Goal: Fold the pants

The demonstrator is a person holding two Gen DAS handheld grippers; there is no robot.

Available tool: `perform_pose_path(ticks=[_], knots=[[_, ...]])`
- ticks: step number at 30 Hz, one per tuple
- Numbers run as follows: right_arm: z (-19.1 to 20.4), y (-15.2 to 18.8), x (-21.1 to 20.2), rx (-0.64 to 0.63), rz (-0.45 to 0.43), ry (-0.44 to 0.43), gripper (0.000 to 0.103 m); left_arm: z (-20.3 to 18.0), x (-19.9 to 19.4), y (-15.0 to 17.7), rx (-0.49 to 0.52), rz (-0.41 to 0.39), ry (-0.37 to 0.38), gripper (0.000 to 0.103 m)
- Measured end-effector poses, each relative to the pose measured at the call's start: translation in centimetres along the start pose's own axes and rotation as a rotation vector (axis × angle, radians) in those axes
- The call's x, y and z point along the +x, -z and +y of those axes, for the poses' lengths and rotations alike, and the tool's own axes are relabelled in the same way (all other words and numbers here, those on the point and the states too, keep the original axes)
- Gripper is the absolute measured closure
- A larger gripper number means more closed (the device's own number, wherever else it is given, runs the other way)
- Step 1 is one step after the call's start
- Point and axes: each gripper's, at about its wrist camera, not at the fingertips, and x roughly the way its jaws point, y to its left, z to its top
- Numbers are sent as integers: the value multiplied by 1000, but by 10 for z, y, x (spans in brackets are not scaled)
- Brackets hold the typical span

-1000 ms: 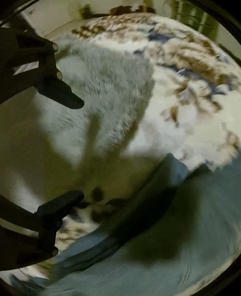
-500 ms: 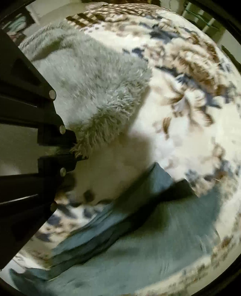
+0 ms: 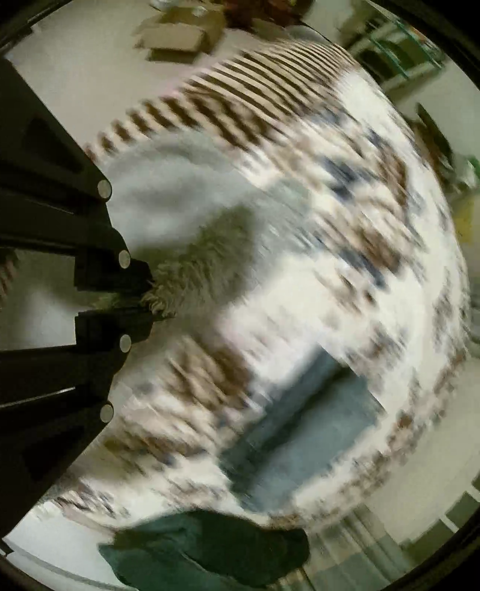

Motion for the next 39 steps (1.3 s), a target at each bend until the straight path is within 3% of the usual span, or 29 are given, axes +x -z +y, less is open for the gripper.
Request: perform_pose_path(ticks=[6, 9, 12, 13, 15, 16, 18, 19, 20, 21, 23, 25, 29, 32, 33, 34, 35, 36, 39], knots=[[-83, 83, 50, -41, 134, 126, 98, 87, 86, 70, -83, 139, -170, 99], [-109, 104, 81, -38, 189, 150, 98, 112, 127, 84, -133, 183, -196, 98], [-124, 114, 107, -71, 242, 189, 96, 116, 133, 87, -156, 177, -175, 94], [-129, 116, 112, -75, 269, 178, 92, 111, 126, 87, -150, 163, -164, 94], [-144, 115, 108, -53, 312, 146, 65, 100, 107, 88, -124, 125, -152, 94], [-150, 112, 99, -35, 308, 123, 61, 95, 97, 89, -109, 103, -152, 92], [-160, 106, 78, -21, 275, 105, 42, 81, 77, 91, -66, 54, -159, 68], [-163, 101, 65, -28, 241, 101, 39, 71, 68, 92, -34, 24, -164, 60], [-163, 94, 51, -52, 194, 94, 31, 63, 62, 91, -7, -1, -179, 39], [-162, 89, 45, -70, 174, 94, 23, 55, 58, 93, 18, -28, -199, 25], [-150, 70, 41, -134, 137, 81, 17, 43, 58, 97, 71, -68, -232, 23], [-125, 54, 48, -182, 109, 81, 17, 36, 67, 96, 107, -55, -255, 23], [-44, 36, 82, -376, 110, 36, 16, 16, 89, 103, 151, -20, -253, 23], [-7, 45, 119, -521, 132, 84, 17, 4, 100, 113, 171, 4, -259, 23], [-4, 47, 128, -547, 136, 124, 23, 1, 100, 117, 175, 9, -256, 23], [-8, 49, 136, -559, 140, 175, 37, 0, 103, 119, 181, 16, -263, 23], [-20, 46, 137, -543, 128, 214, 85, -1, 104, 122, 181, 22, -266, 23], [-34, 44, 133, -493, 109, 250, 92, -1, 105, 123, 181, 25, -262, 23], [-91, 26, 97, -272, 25, 224, 93, 0, 105, 128, 193, 31, -261, 23]])
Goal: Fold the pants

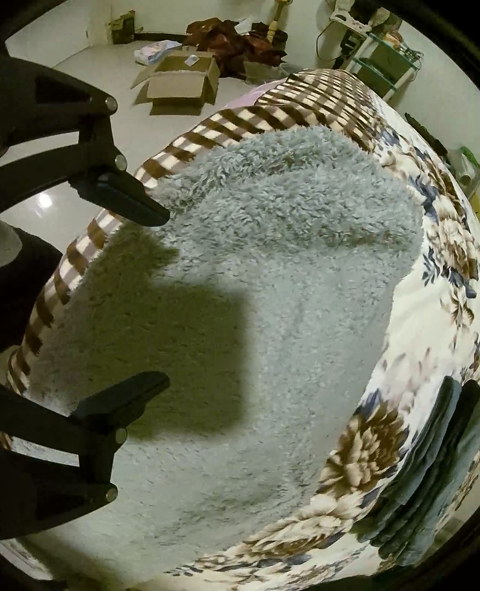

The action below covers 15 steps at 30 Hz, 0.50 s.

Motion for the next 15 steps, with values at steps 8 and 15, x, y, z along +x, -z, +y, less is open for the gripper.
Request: perform_pose_path(ticks=[8, 15], knots=[[-196, 36, -13, 541, 58, -207, 58, 22, 5, 10, -33, 37, -2, 23], [-166, 75, 21, 712, 139, -458, 58, 47, 11, 7, -92, 48, -23, 23]])
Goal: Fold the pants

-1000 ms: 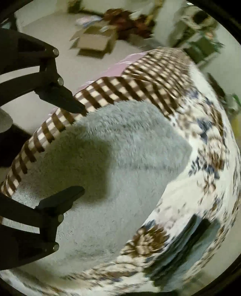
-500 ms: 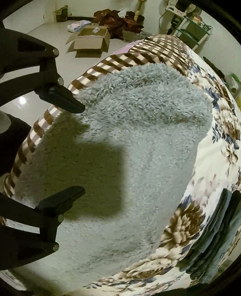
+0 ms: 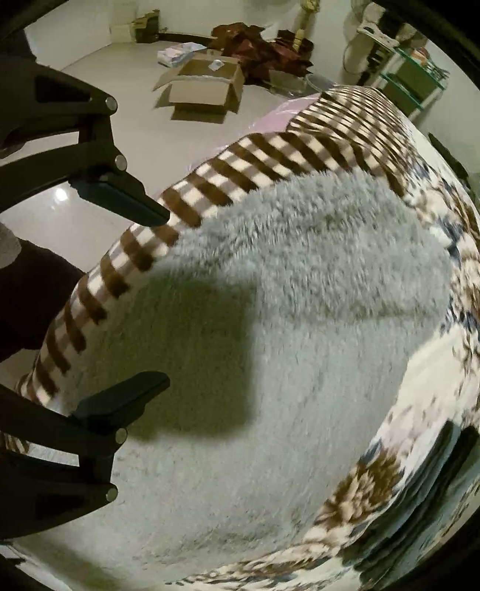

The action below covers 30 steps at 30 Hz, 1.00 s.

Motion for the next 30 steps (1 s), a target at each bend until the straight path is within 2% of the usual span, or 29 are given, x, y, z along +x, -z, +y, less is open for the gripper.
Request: perform_pose_path(ticks=[1, 2, 3, 4, 6, 10, 12, 13, 14, 15, 17, 20, 22, 24, 25, 26, 27, 28, 30], knots=[[1, 4, 15, 16, 0, 0, 58, 3, 2, -2, -9, 3, 0, 23], [2, 7, 28, 28, -9, -13, 68, 7, 3, -3, -20, 3, -2, 23], [2, 14, 33, 28, -19, -6, 99, 9, 3, -4, -25, 2, -3, 23], [5, 19, 40, 26, -30, 48, 98, 11, 2, -5, -28, -1, -1, 23], [6, 27, 36, 46, -58, 36, 98, 15, 1, -6, -36, -3, 8, 23], [10, 46, -5, 2, -130, 111, 99, 20, -1, -7, -56, -3, 35, 23], [8, 44, -4, -30, -92, 123, 98, 23, 2, -7, -68, -2, 34, 23], [8, 43, 7, -79, -41, 136, 98, 24, 3, -7, -73, 0, 34, 23], [8, 42, 11, -108, -18, 151, 89, 26, 6, -7, -82, 7, 34, 23], [5, 41, 10, -120, -8, 157, 76, 28, 7, -7, -93, 13, 33, 23], [6, 40, 14, -126, 20, 155, 59, 34, 8, -9, -113, 8, 39, 23], [2, 38, 5, -77, -26, 124, 58, 45, 13, -17, -154, -6, 31, 23], [-2, 38, 7, -38, -34, 104, 58, 58, 19, -24, -221, -7, 30, 23], [-5, 33, 15, -7, -32, 94, 58, 76, 27, -31, -307, -10, 61, 25], [-4, 30, 20, -1, -31, 95, 58, 83, 30, -34, -343, -15, 73, 32], [-2, 29, 27, 0, -33, 94, 61, 92, 33, -37, -390, -27, 104, 64], [-2, 28, 31, -5, -34, 88, 84, 98, 35, -40, -419, -33, 122, 98], [2, 30, 36, -19, -37, 95, 96, 104, 37, -42, -445, -34, 140, 99], [7, 32, 34, -32, -62, 96, 96, 117, 30, -45, -499, -72, 139, 99]])
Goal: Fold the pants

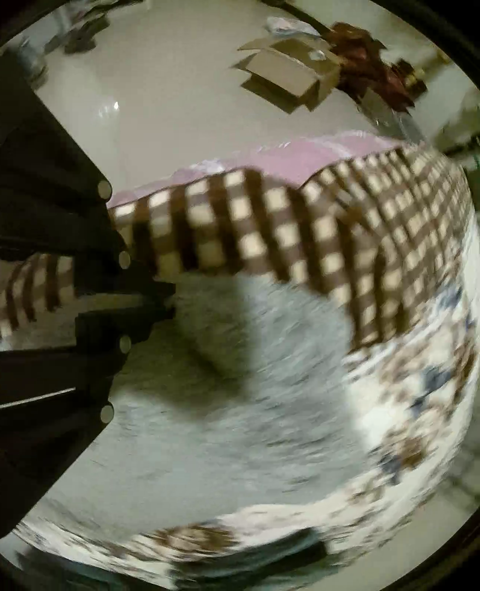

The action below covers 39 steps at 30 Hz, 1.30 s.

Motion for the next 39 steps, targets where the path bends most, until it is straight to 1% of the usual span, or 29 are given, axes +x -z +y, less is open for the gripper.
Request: perform_pose_path(ticks=[1, 2, 3, 4, 5, 7, 8, 9, 10, 11, 13, 14, 15, 16, 17, 18, 20, 23, 24, 25, 26, 28, 30, 32, 33, 34, 35, 36, 39], knots=[[-2, 1, -7, -1, -17, -9, 96, 5, -7, -6, -5, -42, -19, 99], [-3, 2, -15, 1, -39, 5, 97, 9, -10, -11, -1, -66, -34, 99], [-7, 2, -22, 12, -51, 9, 97, 12, -10, -15, 5, -70, -46, 99], [-13, 3, -25, 18, -50, 15, 97, 15, -9, -16, 9, -61, -49, 99], [-15, 2, -22, 8, -24, 24, 96, 16, -8, -16, 22, -36, -31, 98], [-13, 1, -12, -53, 46, 38, 88, 7, -10, -7, 78, 6, -27, 98], [-11, 1, -8, -84, 74, 53, 74, -3, -14, 1, 124, 28, -20, 98], [-10, 1, -8, -94, 84, 42, 57, -11, -19, 10, 165, 32, -5, 98], [-11, 2, -11, -93, 78, 24, 48, -20, -24, 19, 206, 30, 3, 98], [-14, 1, -18, -76, 47, -2, 40, -33, -29, 32, 260, 24, 3, 97], [-25, 0, -25, -28, 12, -31, 37, -60, -35, 59, 365, 29, 26, 85], [-32, 0, -27, -3, 2, -39, 34, -78, -36, 77, 426, 33, 37, 66], [-37, -1, -25, 19, 0, -65, 33, -93, -36, 91, 475, 33, 47, 36], [-42, -3, -19, 47, 5, -114, 33, -111, -34, 107, 533, 37, 62, 24], [-46, -6, -13, 64, 6, -148, 33, -121, -33, 117, 563, 42, 73, 19], [-49, -10, -5, 80, 7, -167, 33, -137, -30, 133, 604, 53, 96, 19], [-60, -17, 15, 152, 2, -203, 33, -165, -21, 162, 690, 72, 110, 19], [-71, -24, 33, 242, -46, -301, 33, -197, -3, 192, 763, 129, 139, 19], [-72, -24, 34, 249, -72, -342, 35, -204, 2, 199, 781, 136, 129, 19], [-73, -25, 32, 241, -97, -429, 37, -210, 9, 204, 797, 144, 124, 19], [-72, -26, 33, 232, -99, -503, 45, -214, 17, 210, 818, 142, 112, 19], [-67, -30, 43, 207, -59, -616, 46, -217, 29, 215, 854, 126, 77, 18], [-61, -35, 59, 185, -29, -618, 46, -218, 37, 216, 875, 116, 72, 8], [-61, -41, 79, 211, -14, -652, 46, -219, 47, 214, 886, 123, 88, 0], [-61, -43, 81, 213, -18, -667, 48, -220, 51, 213, 888, 128, 92, 0], [-55, -46, 81, 198, -22, -681, 55, -220, 55, 211, 889, 133, 95, 0], [-51, -48, 78, 187, -30, -686, 86, -219, 56, 210, 884, 133, 99, 0], [-49, -49, 75, 180, -36, -695, 88, -219, 57, 209, 877, 133, 98, 0], [-39, -50, 52, 166, -99, -668, 88, -228, 58, 204, 887, 173, 64, 0]])
